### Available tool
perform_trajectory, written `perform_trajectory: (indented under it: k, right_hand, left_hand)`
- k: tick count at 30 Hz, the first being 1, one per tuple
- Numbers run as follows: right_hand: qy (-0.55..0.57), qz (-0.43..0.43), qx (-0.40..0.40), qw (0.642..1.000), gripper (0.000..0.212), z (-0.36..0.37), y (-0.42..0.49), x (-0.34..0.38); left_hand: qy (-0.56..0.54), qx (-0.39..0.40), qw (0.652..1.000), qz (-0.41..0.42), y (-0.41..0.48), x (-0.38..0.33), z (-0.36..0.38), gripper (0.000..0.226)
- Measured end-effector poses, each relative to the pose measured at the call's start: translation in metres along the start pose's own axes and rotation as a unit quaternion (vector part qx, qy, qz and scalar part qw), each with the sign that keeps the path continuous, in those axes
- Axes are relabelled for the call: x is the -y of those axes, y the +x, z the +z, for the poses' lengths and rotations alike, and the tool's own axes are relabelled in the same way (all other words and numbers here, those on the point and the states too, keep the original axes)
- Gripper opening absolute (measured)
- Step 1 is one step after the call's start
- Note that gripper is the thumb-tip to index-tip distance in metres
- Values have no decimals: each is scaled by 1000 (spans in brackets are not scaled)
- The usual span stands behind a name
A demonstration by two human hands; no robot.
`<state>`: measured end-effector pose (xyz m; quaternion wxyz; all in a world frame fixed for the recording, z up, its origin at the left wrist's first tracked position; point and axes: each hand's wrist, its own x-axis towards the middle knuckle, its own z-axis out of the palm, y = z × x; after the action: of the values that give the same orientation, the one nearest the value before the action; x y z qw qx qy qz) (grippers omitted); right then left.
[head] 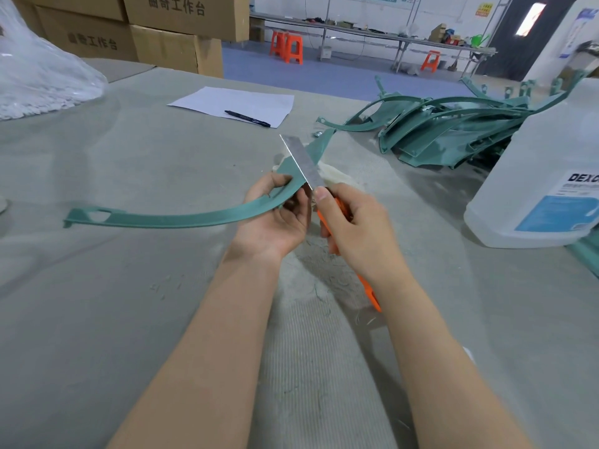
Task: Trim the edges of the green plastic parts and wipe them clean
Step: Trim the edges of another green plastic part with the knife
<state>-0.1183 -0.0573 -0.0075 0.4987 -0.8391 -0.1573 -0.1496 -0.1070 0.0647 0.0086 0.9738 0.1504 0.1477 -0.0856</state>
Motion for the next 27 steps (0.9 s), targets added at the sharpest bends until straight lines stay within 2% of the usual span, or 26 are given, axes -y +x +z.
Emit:
perform_trajectory:
  k: [3,6,9,12,17,19,23,27]
  right_hand:
    - [6,-4,29,1000,28,1,-4,5]
    - [-3,-23,86,996,27,9,-11,13]
    - [-2,-35,114,993,29,12,-13,16]
    - [9,-23,77,997,25,9,-11,16]
    - [23,25,-76,997,36,-6,0,6]
    - [21,51,-112,992,36,-14,3,2]
    - [38,73,-140,987,33,-22,6,-7]
    - [45,76,-130,988,33,-23,5,-7]
  left_hand:
    - [-14,13,1000,-2,0,1,0,15]
    - [-62,49,996,-26,-3,0,-4,22]
    - [-69,65,995,-24,-6,-2,-7,15]
    - [-52,51,997,-12,-4,-2,-2,29]
    - [49,41,998,-9,-4,-2,4,18]
    - [74,41,996,-18,-5,-2,4,15]
    - [122,43,991,-18,-5,0,6,11]
    - [139,42,989,-13,-5,0,7,9]
